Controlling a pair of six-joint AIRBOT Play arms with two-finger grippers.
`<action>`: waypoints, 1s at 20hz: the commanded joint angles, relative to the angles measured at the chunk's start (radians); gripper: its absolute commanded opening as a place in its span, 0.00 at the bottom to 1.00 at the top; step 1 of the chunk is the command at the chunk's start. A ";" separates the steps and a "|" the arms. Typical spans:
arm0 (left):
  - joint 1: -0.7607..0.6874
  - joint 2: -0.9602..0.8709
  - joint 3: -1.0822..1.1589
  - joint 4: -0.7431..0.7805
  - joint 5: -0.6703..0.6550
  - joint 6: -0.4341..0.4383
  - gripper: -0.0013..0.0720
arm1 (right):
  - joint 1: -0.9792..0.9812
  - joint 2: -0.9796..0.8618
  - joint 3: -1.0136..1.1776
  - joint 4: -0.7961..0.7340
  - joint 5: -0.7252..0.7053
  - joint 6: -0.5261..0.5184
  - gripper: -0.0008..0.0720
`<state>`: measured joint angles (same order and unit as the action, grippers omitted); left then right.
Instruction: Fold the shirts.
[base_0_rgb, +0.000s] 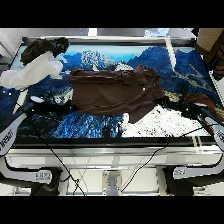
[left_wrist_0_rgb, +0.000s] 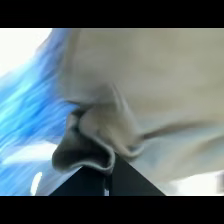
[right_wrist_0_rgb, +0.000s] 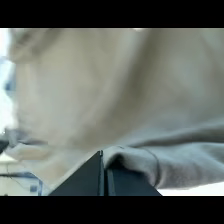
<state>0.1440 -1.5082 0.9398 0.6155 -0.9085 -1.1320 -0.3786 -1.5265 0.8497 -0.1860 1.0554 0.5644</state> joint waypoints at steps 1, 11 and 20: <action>-0.001 0.057 0.195 -0.072 -0.093 0.039 0.03 | 0.000 0.041 0.151 0.051 0.045 0.014 0.05; 0.000 0.146 1.129 0.317 -0.217 -0.210 0.03 | -0.171 0.238 0.737 -0.159 0.050 0.213 0.04; -0.001 0.489 1.229 0.410 -0.406 -0.233 0.03 | -0.191 0.586 1.040 -0.662 0.208 0.480 0.04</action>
<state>0.1440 -1.1385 2.1487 0.9852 -1.2339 -1.3540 -0.5880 -1.0420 1.8160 -0.6537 1.1751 0.9367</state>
